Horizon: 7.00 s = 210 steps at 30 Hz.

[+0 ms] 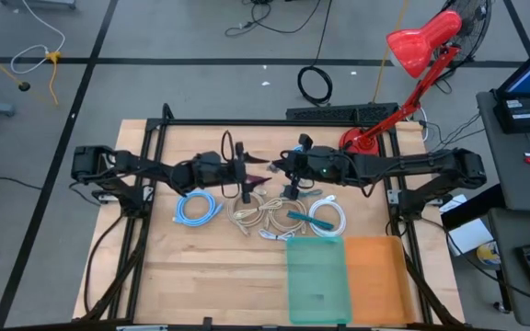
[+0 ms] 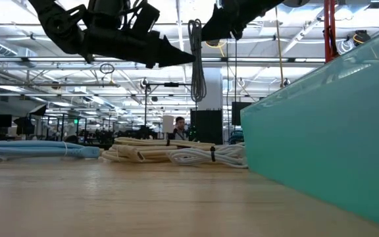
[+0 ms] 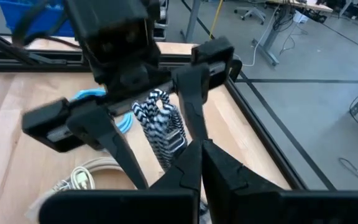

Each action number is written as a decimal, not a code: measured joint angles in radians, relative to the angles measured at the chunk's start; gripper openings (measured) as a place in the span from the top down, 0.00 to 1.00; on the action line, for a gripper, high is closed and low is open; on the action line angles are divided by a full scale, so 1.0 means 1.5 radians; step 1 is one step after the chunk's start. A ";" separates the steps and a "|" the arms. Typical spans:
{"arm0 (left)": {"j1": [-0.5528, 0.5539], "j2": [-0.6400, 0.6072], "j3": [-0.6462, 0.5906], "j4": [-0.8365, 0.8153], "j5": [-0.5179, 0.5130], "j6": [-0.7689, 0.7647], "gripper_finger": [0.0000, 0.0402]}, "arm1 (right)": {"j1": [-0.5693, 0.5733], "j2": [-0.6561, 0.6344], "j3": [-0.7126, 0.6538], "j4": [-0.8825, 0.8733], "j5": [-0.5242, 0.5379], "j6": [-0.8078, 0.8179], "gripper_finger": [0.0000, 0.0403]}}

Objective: Pick & Place USB Port
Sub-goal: Put the black charger cable into the orange bin

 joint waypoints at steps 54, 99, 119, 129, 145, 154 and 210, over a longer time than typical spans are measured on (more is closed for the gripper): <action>0.030 -0.002 0.018 -0.068 0.127 -0.117 0.97 | 0.040 -0.003 -0.001 0.078 0.073 -0.087 0.87; -0.030 -0.158 0.019 -0.228 0.220 -0.154 0.97 | 0.050 0.051 -0.173 0.508 -0.136 0.057 0.46; -0.033 -0.158 0.018 -0.228 0.214 -0.145 0.97 | 0.053 0.095 -0.168 0.574 -0.190 0.085 0.47; -0.033 -0.158 0.018 -0.223 0.215 -0.147 0.97 | 0.050 0.094 -0.168 0.583 -0.189 0.087 0.52; -0.032 -0.104 0.018 -0.166 0.221 -0.161 0.97 | 0.042 0.146 -0.154 0.609 -0.190 0.100 0.78; -0.031 -0.112 0.019 -0.223 0.220 -0.166 0.87 | 0.042 0.134 -0.154 0.583 -0.186 0.082 0.97; -0.033 -0.297 0.018 -0.467 0.199 -0.087 0.83 | 0.661 -0.062 -0.154 -0.499 -0.025 1.541 0.98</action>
